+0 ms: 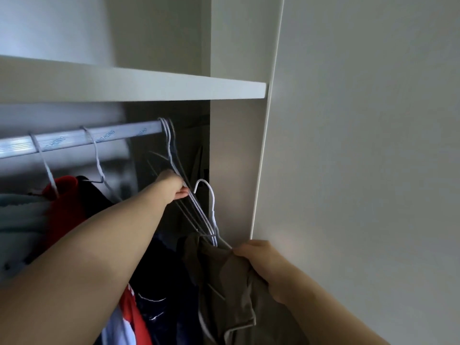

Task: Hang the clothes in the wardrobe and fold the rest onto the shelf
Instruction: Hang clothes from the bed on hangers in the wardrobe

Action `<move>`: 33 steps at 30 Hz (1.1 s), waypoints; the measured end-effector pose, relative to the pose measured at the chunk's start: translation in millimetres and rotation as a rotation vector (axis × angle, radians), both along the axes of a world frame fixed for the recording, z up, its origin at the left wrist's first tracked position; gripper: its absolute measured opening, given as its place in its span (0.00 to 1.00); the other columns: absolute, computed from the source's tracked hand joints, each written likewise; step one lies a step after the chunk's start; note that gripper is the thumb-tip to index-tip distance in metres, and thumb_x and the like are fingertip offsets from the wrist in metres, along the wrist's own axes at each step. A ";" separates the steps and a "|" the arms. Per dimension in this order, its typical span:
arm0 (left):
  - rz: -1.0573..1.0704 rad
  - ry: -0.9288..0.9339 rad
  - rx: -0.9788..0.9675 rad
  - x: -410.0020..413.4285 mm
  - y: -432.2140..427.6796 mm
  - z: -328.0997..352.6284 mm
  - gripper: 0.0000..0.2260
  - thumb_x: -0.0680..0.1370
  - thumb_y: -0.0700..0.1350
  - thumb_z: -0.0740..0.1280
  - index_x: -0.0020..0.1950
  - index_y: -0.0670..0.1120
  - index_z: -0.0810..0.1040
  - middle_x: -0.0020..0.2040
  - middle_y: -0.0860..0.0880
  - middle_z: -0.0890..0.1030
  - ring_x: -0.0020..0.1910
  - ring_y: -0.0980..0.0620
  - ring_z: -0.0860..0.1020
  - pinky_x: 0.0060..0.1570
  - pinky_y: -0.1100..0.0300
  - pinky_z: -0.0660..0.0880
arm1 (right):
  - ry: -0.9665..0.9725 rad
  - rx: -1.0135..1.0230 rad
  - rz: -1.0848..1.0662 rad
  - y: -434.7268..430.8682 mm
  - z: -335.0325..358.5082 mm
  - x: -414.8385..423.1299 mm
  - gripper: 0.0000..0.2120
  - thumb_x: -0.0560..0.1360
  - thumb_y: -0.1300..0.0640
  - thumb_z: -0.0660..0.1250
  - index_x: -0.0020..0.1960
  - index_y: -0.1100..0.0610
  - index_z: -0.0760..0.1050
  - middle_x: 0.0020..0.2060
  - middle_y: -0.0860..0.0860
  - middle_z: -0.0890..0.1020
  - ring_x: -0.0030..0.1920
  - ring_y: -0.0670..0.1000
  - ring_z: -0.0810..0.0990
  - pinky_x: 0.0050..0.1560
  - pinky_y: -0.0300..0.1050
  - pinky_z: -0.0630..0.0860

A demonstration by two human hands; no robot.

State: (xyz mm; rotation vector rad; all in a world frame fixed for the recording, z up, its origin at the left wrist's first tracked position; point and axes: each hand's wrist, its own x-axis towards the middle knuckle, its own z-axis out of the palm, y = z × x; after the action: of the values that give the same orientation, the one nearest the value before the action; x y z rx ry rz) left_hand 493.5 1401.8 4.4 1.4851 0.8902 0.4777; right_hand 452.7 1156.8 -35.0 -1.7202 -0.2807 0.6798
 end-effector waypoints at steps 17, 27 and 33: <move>0.271 0.429 1.299 -127.3 28.9 -19.5 0.15 0.72 0.34 0.61 0.54 0.46 0.80 0.67 0.47 0.69 0.67 0.45 0.63 0.59 0.53 0.61 | 0.168 0.132 0.190 54.3 18.6 -43.5 0.11 0.73 0.65 0.63 0.33 0.61 0.78 0.26 0.56 0.80 0.25 0.51 0.78 0.31 0.38 0.75; 0.331 -0.048 0.368 -159.7 29.8 -7.4 0.13 0.79 0.35 0.55 0.57 0.44 0.76 0.45 0.43 0.75 0.28 0.48 0.77 0.21 0.64 0.74 | 0.157 0.197 0.144 111.0 67.3 -53.7 0.06 0.74 0.66 0.61 0.40 0.63 0.74 0.33 0.58 0.76 0.31 0.55 0.75 0.33 0.41 0.72; 0.219 -0.075 0.214 -166.6 30.1 -2.0 0.13 0.79 0.35 0.55 0.55 0.48 0.73 0.42 0.46 0.76 0.27 0.51 0.76 0.24 0.63 0.70 | 0.052 0.212 0.081 142.5 99.6 -41.0 0.06 0.74 0.68 0.59 0.41 0.63 0.72 0.32 0.57 0.74 0.29 0.54 0.72 0.30 0.40 0.69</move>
State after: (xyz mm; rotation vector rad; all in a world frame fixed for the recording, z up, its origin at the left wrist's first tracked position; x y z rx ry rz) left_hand 327.0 1431.9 2.4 1.5579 0.9701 0.8066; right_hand 411.8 1299.2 64.6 -1.4937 -0.3743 0.7268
